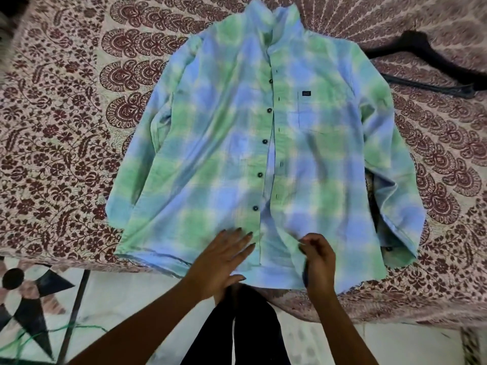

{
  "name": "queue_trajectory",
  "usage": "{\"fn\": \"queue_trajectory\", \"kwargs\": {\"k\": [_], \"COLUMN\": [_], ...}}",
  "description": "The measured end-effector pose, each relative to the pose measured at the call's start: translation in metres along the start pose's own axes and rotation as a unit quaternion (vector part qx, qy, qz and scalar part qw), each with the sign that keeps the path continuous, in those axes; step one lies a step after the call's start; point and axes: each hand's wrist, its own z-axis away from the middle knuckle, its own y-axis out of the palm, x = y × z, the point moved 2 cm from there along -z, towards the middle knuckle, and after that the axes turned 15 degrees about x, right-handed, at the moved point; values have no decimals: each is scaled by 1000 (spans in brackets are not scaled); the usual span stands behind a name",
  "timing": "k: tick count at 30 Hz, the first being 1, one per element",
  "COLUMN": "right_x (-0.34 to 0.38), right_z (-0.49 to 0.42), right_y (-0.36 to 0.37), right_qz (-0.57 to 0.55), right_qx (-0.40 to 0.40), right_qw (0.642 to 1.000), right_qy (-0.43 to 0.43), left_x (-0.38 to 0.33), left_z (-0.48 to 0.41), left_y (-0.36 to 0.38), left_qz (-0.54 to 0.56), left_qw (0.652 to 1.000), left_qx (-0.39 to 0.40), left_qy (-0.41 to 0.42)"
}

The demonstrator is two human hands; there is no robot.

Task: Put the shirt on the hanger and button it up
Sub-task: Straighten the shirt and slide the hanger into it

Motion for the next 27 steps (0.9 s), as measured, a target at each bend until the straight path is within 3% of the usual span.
{"fn": "queue_trajectory", "kwargs": {"k": [2, 5, 8, 12, 14, 17, 19, 21, 23, 25, 27], "right_x": [9, 9, -14, -17, -21, -21, -15, -10, -1, 9, 16], "right_z": [1, 3, 3, -3, -6, -15, -24, -33, -40, -49, -59], "right_y": [8, 35, 45, 42, 39, 39, 42, 50, 62, 80, 102], "right_qz": [-102, 84, 310, 365, 387, 427, 440, 476, 478, 445, 412], "right_qx": [-12, 135, 231, 236, 259, 280, 275, 272, 257, 234, 230], "right_qw": [995, 986, 916, 893, 876, 847, 841, 826, 834, 861, 880], "right_qy": [11, 53, 108, 119, 128, 149, 155, 132, 98, 74, 56], "left_x": [-5, -9, -18, -21, -17, 1, 21, 49, 82, 121, 156], "left_z": [-15, -19, -13, -4, -2, 4, 12, 22, 32, 45, 60], "left_y": [2, -7, -6, 14, 7, -12, -22, -33, -39, -42, -44], "left_qz": [-7, 34, 53, 35, 75, 176, 223, 245, 244, 244, 256], "left_qw": [999, 999, 998, 997, 994, 979, 965, 942, 910, 863, 789], "left_qx": [30, -28, -20, 46, 25, -65, -136, -206, -255, -269, -262], "left_qy": [-25, 2, 36, 49, 75, 78, 9, -101, -218, -351, -493]}}
